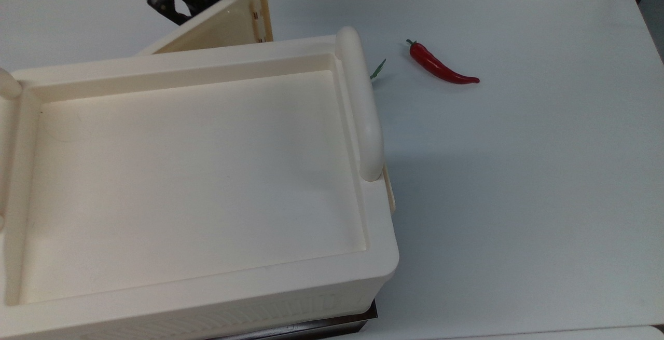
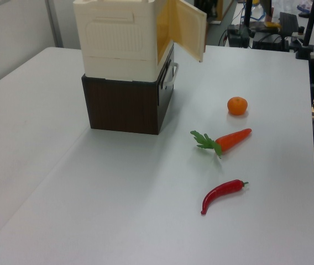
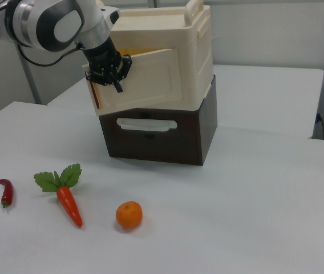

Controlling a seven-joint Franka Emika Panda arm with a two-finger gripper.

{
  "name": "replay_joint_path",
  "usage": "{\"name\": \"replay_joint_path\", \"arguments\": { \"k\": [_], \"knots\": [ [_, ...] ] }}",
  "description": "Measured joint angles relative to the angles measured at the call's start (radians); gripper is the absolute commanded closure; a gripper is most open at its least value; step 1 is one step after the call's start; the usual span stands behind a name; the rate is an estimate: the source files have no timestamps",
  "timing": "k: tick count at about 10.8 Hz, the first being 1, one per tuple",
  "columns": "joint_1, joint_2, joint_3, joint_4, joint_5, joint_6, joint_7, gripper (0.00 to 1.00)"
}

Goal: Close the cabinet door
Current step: 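Press the door flush against the cabinet front with the gripper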

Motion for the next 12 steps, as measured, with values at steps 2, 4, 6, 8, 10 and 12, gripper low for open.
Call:
{"name": "replay_joint_path", "arguments": {
  "k": [2,4,6,8,10,12],
  "knots": [
    [0.000,0.033,0.040,0.000,0.000,0.079,0.164,1.00],
    [0.000,0.054,0.060,0.002,0.001,0.151,0.303,1.00],
    [0.000,0.060,0.067,0.003,0.001,0.184,0.380,1.00],
    [-0.001,0.064,0.073,0.003,0.001,0.229,0.434,1.00],
    [-0.001,0.068,0.082,0.003,0.001,0.251,0.452,1.00],
    [-0.019,0.062,0.084,0.008,0.001,0.173,0.459,1.00]
  ]
}}
